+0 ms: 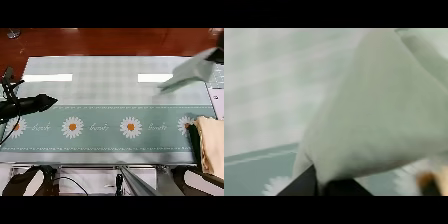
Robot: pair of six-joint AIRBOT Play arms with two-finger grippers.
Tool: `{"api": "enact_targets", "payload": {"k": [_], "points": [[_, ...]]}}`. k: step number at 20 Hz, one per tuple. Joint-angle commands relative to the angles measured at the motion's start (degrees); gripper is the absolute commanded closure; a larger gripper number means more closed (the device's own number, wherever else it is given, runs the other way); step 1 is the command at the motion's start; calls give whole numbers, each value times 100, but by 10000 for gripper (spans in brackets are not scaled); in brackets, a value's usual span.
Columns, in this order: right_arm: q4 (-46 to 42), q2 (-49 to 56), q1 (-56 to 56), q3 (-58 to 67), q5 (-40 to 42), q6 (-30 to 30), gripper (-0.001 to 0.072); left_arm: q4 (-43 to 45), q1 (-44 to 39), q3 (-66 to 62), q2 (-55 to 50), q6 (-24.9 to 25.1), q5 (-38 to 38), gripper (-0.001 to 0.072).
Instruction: Fold the shirts.
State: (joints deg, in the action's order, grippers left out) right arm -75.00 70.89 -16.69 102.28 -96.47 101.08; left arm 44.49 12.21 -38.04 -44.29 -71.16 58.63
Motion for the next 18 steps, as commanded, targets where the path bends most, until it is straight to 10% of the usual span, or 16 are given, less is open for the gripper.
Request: {"api": "enact_targets", "payload": {"k": [1, 10, 12, 13, 18], "points": [[-1134, -717, -1036, -146, -999, 85, 689, -4, -4, 0, 2, 0, -133, 688], [-3213, -3397, -3521, -3180, -984, -4, 647, -50, -68, 0, 0, 2, -367, 688], [-3344, -3630, -3910, -3834, -946, -22, 174, -57, -168, -2, -9, 0, -442, 688], [-3246, -3633, -3985, -4033, -946, -22, 102, -57, -225, -4, -28, 0, -481, 688], [-243, -2997, -3987, -3670, 647, -286, 192, -153, -435, -31, -267, 2, -420, 688]]}}
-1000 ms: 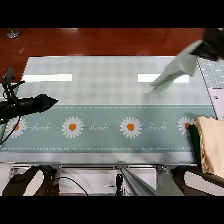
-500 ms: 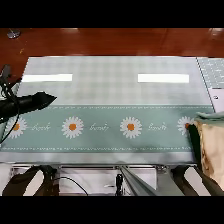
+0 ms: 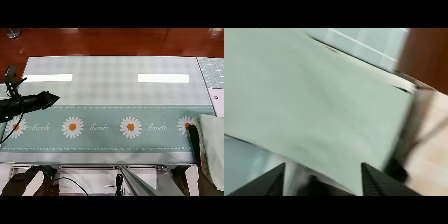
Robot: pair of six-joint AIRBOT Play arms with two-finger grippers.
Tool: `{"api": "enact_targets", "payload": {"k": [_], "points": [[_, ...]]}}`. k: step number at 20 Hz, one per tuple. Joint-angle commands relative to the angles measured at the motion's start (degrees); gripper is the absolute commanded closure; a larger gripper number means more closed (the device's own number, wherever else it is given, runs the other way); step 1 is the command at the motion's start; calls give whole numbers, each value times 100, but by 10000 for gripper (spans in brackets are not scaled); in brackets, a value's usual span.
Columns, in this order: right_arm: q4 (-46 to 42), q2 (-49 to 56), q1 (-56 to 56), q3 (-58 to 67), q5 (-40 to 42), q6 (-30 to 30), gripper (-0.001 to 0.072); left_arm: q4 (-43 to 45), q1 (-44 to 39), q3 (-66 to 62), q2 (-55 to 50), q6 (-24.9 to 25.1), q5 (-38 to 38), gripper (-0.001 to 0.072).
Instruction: Fold the shirts.
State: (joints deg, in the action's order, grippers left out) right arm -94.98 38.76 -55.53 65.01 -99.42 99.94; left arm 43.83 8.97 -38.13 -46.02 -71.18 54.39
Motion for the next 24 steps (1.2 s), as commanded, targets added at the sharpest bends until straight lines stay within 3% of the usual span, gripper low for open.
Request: {"api": "enact_targets", "payload": {"k": [1, 3, 4, 5, 7, 9, 12, 15, 18, 24], "points": [[2826, 400, -101, 192, 1401, -205, 194, -225, -111, -109, -122, 7, -50, 688], [4680, 802, 138, 433, 2166, -442, 202, -284, -111, -708, -286, 9, -7, 689], [5248, 1058, 511, 632, 2435, -651, 277, -284, -114, -1187, -422, 9, 87, 689], [5582, 1320, 1045, 892, 2605, -1241, 688, -275, -114, -1698, -579, 9, 225, 689], [5497, 1755, 2374, 1399, 2990, -1679, 689, -269, -116, -2822, -964, 7, 660, 690], [4304, 2074, 3825, 1718, 3193, -1703, 689, 103, -197, -3593, -1255, -4, 990, 690], [1670, 2441, 5674, 1464, 3191, -911, 690, 1261, -562, -3543, -1325, -474, 1088, 690], [46, 2839, 6714, 407, 3370, -409, 689, 2271, -997, -2603, -1333, -748, 817, 690], [-149, 3355, 6795, 2, 3257, 273, 690, 2774, -1088, -2138, -1495, -1078, 796, 689], [-59, 3386, 6795, 4, 3368, 339, 689, 2776, -1091, -2144, -1530, -1075, 695, 688]]}}
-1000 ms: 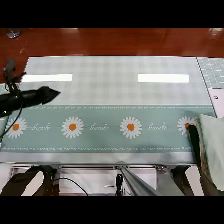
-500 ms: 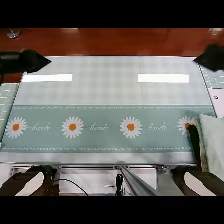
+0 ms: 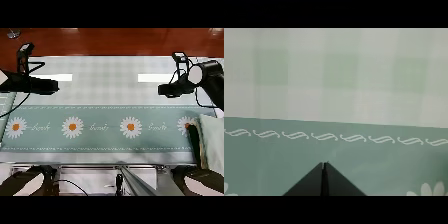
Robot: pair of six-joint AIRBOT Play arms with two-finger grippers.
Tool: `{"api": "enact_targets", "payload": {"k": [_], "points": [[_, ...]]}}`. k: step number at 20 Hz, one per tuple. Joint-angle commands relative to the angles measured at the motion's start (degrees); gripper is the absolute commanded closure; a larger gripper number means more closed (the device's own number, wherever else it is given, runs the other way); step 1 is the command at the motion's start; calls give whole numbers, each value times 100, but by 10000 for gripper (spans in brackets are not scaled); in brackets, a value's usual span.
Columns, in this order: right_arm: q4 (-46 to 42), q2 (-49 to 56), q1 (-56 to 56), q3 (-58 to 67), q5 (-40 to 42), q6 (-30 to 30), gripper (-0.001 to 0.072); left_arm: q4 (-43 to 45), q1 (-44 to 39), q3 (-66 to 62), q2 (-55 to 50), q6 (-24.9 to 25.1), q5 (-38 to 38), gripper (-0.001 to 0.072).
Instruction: Fold the shirts.
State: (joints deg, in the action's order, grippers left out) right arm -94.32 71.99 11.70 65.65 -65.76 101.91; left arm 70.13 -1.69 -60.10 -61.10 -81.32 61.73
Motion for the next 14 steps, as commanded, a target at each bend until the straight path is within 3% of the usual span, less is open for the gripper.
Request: {"api": "enact_targets", "payload": {"k": [1, 14], "points": [[-98, 66, 72, -59, -2, 140, 689, 146, -22, 52, -22, -61, -39, 688], [-72, 66, 72, -61, -13, 136, 689, 146, -24, 52, -24, -63, 22, 688]]}}
